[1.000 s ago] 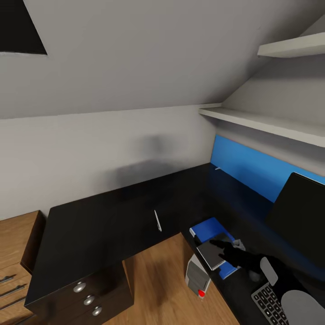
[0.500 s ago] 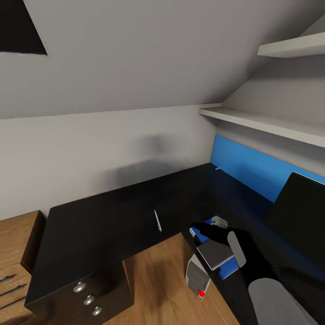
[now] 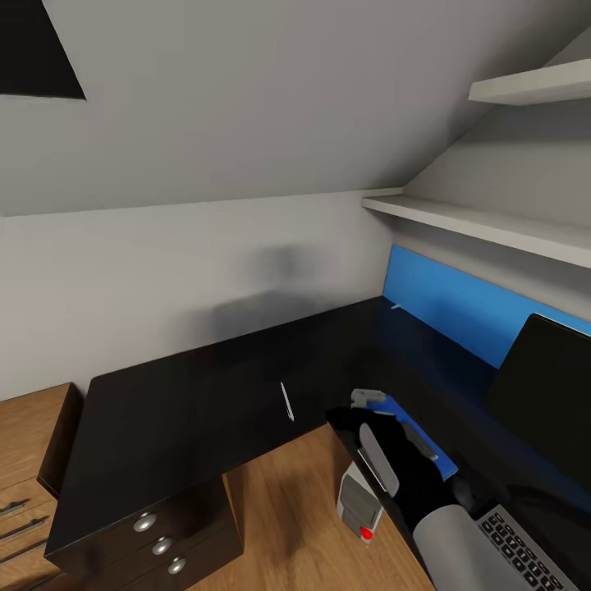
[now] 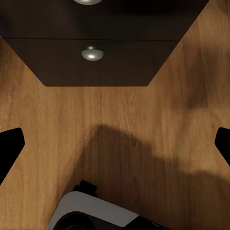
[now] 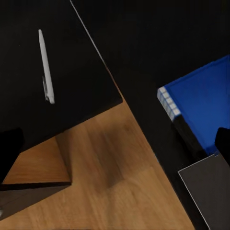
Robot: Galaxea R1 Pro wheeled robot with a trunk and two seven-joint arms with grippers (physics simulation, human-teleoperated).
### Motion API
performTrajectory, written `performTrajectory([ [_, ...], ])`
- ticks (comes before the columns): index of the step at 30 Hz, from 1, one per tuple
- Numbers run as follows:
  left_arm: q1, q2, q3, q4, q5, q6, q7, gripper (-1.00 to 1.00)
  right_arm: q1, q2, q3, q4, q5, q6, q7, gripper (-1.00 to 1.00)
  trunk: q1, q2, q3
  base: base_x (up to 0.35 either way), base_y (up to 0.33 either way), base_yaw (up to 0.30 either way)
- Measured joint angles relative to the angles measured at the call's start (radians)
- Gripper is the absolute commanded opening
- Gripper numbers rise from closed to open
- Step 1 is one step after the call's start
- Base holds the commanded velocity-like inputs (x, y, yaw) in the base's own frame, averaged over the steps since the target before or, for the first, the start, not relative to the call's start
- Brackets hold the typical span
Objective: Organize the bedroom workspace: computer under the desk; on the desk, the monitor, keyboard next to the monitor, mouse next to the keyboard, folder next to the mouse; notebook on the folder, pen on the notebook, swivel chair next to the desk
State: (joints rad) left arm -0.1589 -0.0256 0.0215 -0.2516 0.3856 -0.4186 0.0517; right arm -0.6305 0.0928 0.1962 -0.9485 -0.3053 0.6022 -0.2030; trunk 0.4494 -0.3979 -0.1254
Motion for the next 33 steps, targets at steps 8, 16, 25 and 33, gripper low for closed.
performTrajectory([
  [8,0.000,-0.001,0.000,0.000,-0.001,-0.001,0.000,1.00,0.002,0.004,0.013,0.019,-0.006,-0.047,-0.010,1.00,0.000,0.000,0.000,0.000,0.000,0.043],
  [16,0.000,-0.001,0.000,0.000,0.000,-0.001,0.001,1.00,0.002,0.004,0.015,0.095,-0.004,-0.140,-0.012,1.00,0.000,0.000,-0.003,0.000,0.000,0.237],
  [25,0.000,-0.002,0.000,0.000,0.000,-0.001,0.001,1.00,0.002,0.001,0.015,0.122,0.000,-0.185,-0.012,1.00,0.000,0.000,-0.006,0.000,0.000,0.266],
  [33,0.000,-0.002,0.000,0.000,0.000,-0.001,0.001,1.00,0.002,0.000,0.016,0.124,0.003,-0.187,-0.012,1.00,0.000,0.000,-0.009,0.000,0.000,0.268],
])
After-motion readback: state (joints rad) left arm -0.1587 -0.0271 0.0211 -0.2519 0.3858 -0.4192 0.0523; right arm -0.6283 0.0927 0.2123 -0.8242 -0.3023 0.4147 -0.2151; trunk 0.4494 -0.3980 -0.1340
